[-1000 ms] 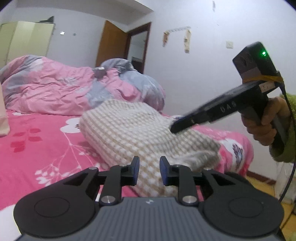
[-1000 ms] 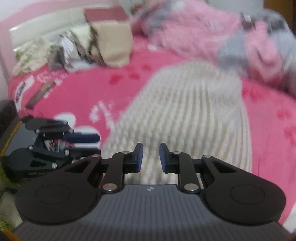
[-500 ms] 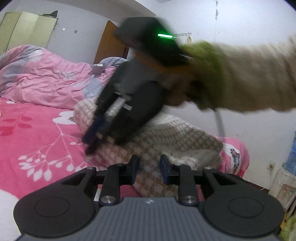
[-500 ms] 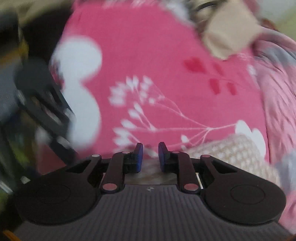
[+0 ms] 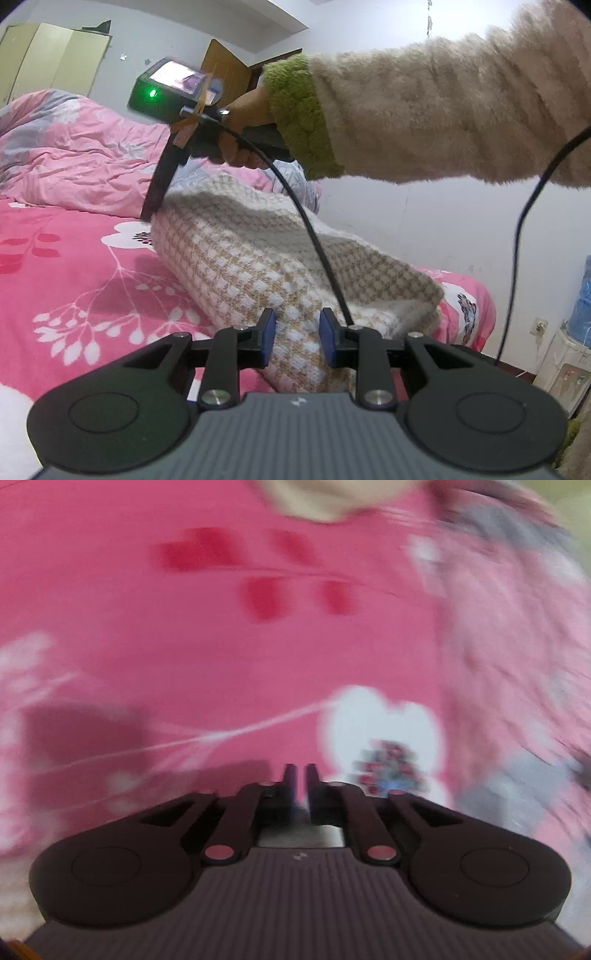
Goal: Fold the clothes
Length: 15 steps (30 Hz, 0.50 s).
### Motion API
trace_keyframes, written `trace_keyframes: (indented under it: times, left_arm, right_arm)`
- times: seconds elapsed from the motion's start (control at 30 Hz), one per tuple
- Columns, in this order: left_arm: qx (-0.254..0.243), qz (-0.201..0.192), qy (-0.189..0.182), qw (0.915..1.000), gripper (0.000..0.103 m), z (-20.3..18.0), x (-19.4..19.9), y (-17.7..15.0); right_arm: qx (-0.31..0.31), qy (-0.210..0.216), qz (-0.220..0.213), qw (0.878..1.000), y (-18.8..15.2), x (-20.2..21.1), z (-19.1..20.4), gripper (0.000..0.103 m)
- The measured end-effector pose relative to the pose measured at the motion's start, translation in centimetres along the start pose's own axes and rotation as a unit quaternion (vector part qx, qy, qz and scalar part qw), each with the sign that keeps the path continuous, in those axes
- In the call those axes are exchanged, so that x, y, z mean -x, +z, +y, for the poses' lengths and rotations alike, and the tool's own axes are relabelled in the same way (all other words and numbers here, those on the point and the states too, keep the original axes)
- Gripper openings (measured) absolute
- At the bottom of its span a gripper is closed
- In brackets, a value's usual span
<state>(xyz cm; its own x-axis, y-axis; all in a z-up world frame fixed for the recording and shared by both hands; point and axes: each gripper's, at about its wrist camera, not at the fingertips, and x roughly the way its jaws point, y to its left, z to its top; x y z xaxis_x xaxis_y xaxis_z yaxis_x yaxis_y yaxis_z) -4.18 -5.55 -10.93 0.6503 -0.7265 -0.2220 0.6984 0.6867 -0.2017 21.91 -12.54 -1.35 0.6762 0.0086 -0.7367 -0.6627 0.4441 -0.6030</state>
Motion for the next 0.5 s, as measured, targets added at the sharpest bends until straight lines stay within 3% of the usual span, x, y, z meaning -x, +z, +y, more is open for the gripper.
trace_keyframes:
  times: [0.1, 0.17, 0.27, 0.33, 0.37, 0.5]
  left_arm:
    - [0.010, 0.001, -0.003, 0.9999, 0.028, 0.4, 0.1, 0.0]
    - [0.020, 0.001, -0.006, 0.9998, 0.029, 0.6, 0.2, 0.1]
    - [0.044, 0.005, -0.014, 0.9989, 0.035, 1.2, 0.4, 0.1]
    - [0.068, 0.012, -0.022, 0.9974, 0.038, 1.8, 0.4, 0.2]
    - [0.079, 0.016, -0.024, 0.9964, 0.040, 2.1, 0.4, 0.3]
    - [0.105, 0.034, -0.020, 0.9936, 0.041, 2.7, 0.2, 1.2]
  right_arm:
    - [-0.052, -0.033, 0.005, 0.998, 0.3, -0.4, -1.7, 0.023]
    - [-0.128, -0.028, -0.031, 0.991, -2.8, 2.8, -3.4, 0.025]
    - [-0.268, -0.036, -0.080, 0.959, -9.3, 8.6, -5.3, 0.033]
    - [-0.379, -0.020, -0.123, 0.917, -15.6, 12.6, -5.7, 0.041]
    - [-0.429, -0.009, -0.143, 0.892, -18.7, 14.5, -5.3, 0.047]
    - [-0.590, 0.032, -0.180, 0.786, -30.4, 19.4, -1.2, 0.053]
